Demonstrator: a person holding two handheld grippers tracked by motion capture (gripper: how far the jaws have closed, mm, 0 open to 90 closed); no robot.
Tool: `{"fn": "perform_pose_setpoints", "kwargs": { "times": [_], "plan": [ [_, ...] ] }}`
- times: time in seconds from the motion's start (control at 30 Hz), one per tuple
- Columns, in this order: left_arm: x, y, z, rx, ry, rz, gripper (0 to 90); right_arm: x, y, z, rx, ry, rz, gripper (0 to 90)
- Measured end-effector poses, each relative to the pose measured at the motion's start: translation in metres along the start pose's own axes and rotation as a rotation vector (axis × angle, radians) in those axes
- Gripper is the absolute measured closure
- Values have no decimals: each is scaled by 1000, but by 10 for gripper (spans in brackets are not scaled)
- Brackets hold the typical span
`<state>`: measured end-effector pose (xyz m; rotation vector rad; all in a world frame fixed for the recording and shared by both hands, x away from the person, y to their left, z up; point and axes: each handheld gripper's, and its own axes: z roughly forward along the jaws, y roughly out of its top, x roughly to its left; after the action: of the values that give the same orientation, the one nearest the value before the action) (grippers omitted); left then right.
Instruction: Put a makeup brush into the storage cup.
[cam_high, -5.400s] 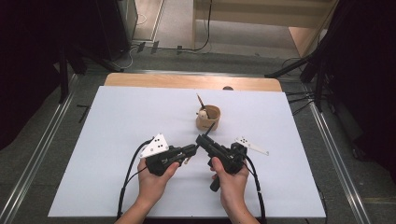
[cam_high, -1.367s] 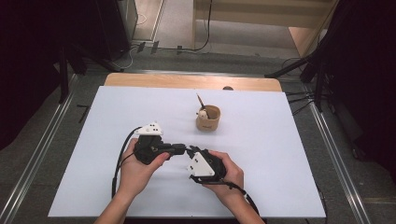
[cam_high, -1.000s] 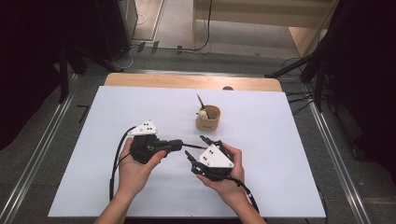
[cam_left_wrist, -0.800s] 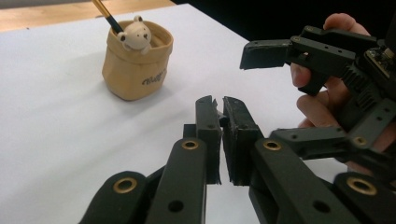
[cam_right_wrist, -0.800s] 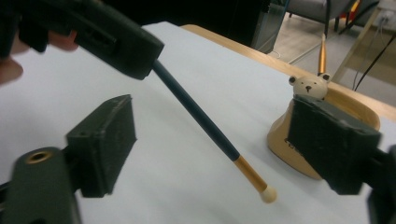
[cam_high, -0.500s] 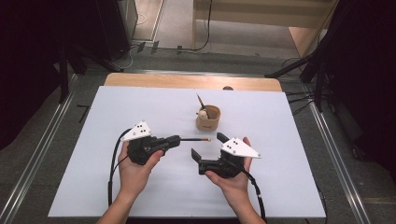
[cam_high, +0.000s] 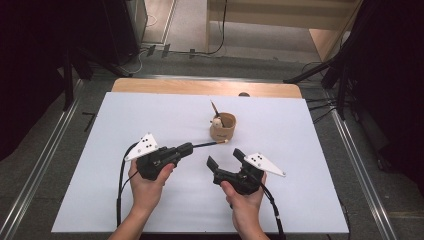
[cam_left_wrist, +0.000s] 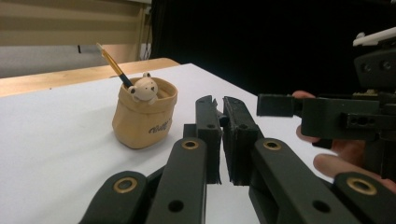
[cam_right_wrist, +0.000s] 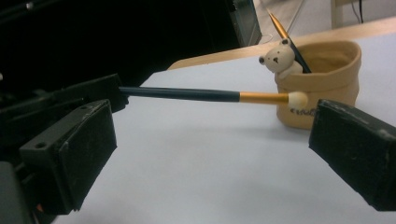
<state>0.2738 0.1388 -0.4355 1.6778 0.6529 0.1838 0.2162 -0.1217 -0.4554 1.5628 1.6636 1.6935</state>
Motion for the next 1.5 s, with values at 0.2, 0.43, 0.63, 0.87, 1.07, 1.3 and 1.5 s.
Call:
{"fn": "perform_pose_setpoints", "kwargs": {
  "times": [0.2, 0.43, 0.63, 0.87, 1.07, 1.3, 1.5],
  "plan": [
    [-5, -8, 5, -43, -15, 4, 870, 2, -4, 1, 6, 32, 118, 34],
    [-10, -15, 11, -81, -36, 24, 870, -8, -7, 3, 21, 74, 292, 68],
    [-17, -19, 15, -98, -54, 46, 870, -17, -3, 1, -4, 89, 375, 101],
    [-23, -22, 18, -106, -62, 63, 869, -26, 1, 2, -5, 99, 460, 194],
    [-26, -24, 21, -109, -67, 74, 869, -34, 3, 3, -8, 121, 521, 327],
    [-30, -25, 22, -110, -82, 87, 869, -40, 3, 6, 0, 117, 540, 460],
    [-33, -26, 25, -95, -94, 91, 869, -44, 3, 7, -5, 125, 553, 558]
  ]
}}
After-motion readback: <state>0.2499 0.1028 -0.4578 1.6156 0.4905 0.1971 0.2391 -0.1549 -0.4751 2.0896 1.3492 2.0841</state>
